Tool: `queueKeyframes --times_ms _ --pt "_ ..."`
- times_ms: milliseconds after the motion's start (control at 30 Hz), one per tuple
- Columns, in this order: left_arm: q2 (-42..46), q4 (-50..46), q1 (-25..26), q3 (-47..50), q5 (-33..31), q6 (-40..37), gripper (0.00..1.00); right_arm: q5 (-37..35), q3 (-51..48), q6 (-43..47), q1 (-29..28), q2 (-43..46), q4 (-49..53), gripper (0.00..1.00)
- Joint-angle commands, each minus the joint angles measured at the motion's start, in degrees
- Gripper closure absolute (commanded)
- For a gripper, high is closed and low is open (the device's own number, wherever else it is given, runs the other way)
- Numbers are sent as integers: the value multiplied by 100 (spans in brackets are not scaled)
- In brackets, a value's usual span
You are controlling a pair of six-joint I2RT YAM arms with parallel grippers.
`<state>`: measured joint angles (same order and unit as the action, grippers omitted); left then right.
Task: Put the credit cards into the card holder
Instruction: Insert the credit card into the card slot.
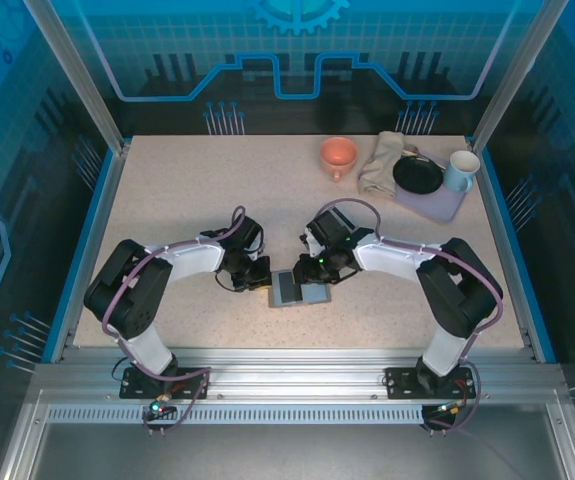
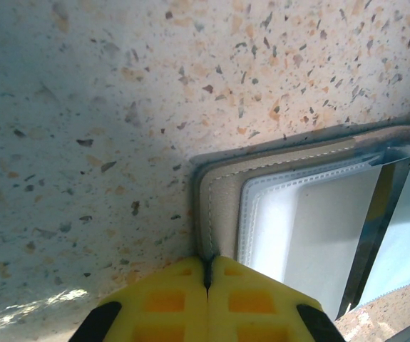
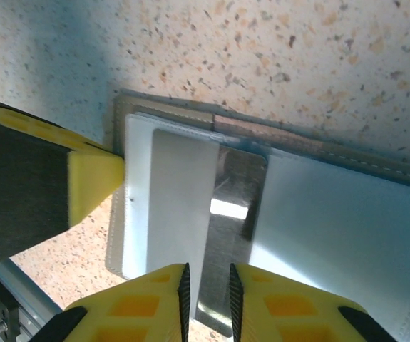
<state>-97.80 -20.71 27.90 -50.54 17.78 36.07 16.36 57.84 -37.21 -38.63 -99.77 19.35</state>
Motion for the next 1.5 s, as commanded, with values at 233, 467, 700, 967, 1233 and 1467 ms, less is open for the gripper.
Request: queueKeyframes --times_ms 233,467,700,967,1233,1467 --pt "-371 136 96 16 153 22 100 232 179 -36 -205 -567 22 81" --pt "-402 160 105 10 175 25 100 615 280 -145 -287 -658 -303 86" --pt "-416 127 105 -10 156 18 100 607 323 -178 -298 -631 -291 85" --pt "-418 41 103 5 37 -28 100 -471 360 294 -272 -193 754 81" --pt "-485 18 108 29 -36 -65 100 -915 189 311 -226 -394 1155 83" --pt "-504 2 110 39 -69 -101 100 -1373 136 461 -118 -132 1518 82"
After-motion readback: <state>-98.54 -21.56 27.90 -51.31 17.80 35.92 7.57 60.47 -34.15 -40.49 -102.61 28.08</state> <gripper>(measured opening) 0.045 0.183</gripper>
